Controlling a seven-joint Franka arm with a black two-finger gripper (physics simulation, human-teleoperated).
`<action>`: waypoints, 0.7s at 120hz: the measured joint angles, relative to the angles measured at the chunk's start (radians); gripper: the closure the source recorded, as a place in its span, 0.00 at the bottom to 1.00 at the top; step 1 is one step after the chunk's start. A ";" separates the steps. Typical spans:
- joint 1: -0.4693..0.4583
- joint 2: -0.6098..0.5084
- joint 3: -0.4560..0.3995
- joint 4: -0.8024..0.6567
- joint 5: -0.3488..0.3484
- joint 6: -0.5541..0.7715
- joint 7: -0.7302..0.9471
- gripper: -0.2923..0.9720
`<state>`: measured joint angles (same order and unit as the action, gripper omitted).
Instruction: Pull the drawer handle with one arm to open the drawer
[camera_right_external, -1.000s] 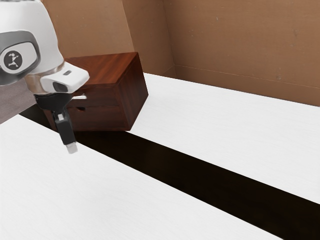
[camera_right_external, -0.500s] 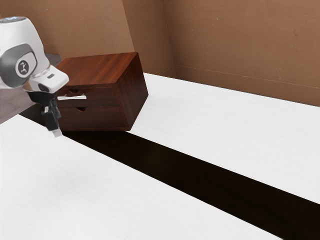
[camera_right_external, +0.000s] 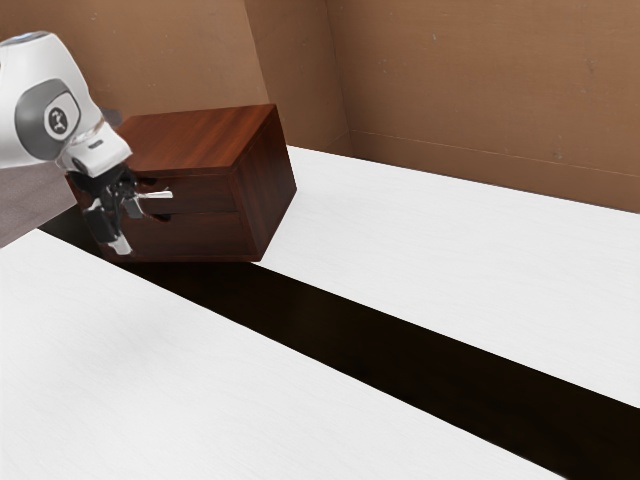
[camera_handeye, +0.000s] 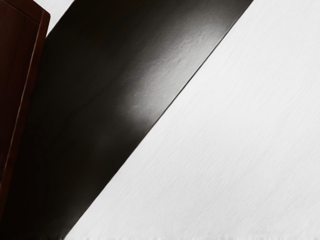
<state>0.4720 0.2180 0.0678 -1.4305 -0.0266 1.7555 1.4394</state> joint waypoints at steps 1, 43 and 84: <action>0.003 0.005 -0.002 0.006 0.000 0.000 0.004 0.23; 0.041 0.146 -0.041 0.156 -0.006 0.019 0.141 0.23; 0.057 0.177 -0.045 0.180 -0.006 0.122 0.214 0.23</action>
<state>0.5290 0.3955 0.0230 -1.2510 -0.0324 1.8774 1.6538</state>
